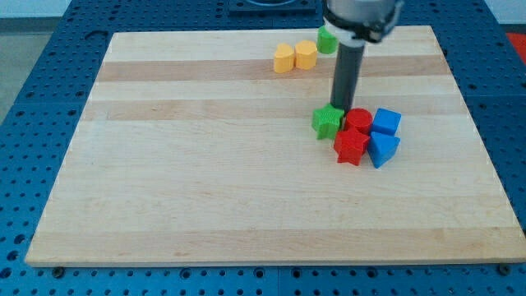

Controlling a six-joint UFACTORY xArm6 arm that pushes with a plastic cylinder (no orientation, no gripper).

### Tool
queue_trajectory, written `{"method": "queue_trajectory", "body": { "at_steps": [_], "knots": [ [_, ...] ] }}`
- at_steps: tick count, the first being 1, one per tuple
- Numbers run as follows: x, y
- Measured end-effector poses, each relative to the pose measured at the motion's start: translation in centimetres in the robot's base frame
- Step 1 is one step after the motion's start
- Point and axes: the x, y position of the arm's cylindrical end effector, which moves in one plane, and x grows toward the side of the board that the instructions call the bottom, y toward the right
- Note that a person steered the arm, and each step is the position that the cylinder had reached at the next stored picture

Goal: Move the green star towards the center

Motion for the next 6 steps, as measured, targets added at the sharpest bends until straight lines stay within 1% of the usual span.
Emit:
{"method": "queue_trajectory", "body": {
  "at_steps": [1,2,6],
  "knots": [
    [3.5,-0.9],
    [5.8,-2.8],
    [6.3,-3.4]
  ]
}}
